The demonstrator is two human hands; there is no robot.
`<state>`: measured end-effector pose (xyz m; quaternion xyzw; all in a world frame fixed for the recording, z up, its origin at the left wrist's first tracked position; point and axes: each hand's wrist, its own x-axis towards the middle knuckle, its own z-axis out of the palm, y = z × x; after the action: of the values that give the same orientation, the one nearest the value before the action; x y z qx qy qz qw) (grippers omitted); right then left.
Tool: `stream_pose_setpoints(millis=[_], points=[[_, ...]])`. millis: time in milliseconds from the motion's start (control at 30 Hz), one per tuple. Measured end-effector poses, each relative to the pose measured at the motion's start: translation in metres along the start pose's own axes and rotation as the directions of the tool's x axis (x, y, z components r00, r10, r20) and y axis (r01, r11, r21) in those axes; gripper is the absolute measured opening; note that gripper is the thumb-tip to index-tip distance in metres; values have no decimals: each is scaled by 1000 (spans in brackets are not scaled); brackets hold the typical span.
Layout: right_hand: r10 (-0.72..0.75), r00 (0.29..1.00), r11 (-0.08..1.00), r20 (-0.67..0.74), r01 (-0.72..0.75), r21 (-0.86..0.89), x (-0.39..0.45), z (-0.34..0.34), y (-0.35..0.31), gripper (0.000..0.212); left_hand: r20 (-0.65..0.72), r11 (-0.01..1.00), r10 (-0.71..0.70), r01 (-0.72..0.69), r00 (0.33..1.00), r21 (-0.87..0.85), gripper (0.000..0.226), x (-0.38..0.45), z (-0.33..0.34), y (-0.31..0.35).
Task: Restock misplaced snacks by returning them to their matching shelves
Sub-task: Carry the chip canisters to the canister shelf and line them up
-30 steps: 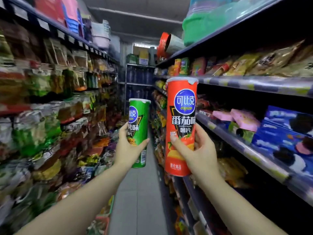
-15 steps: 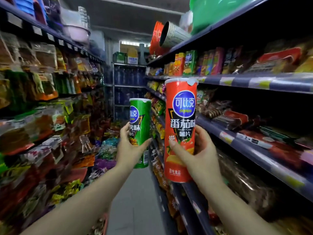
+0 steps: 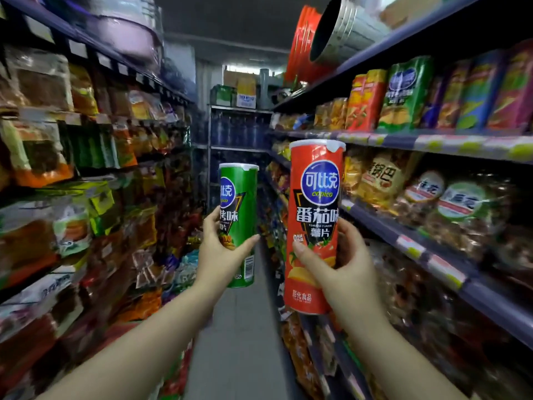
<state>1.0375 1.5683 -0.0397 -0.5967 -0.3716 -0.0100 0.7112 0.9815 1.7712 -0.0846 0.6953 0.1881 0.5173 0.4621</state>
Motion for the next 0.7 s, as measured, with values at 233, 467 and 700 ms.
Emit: stream_pose_setpoints(millis=[233, 467, 700], points=[[-18, 996, 994, -86, 8, -113, 150, 68, 88, 70, 63, 999, 22, -23, 998, 23, 88, 175, 42, -94], [-113, 963, 975, -246, 59, -216, 290, 74, 139, 77, 191, 983, 132, -105, 973, -148, 88, 323, 142, -129], [-292, 873, 907, -390, 125, -401, 395, 36, 163, 71, 287, 891, 296, -155, 911, -427, 84, 414, 266, -114]])
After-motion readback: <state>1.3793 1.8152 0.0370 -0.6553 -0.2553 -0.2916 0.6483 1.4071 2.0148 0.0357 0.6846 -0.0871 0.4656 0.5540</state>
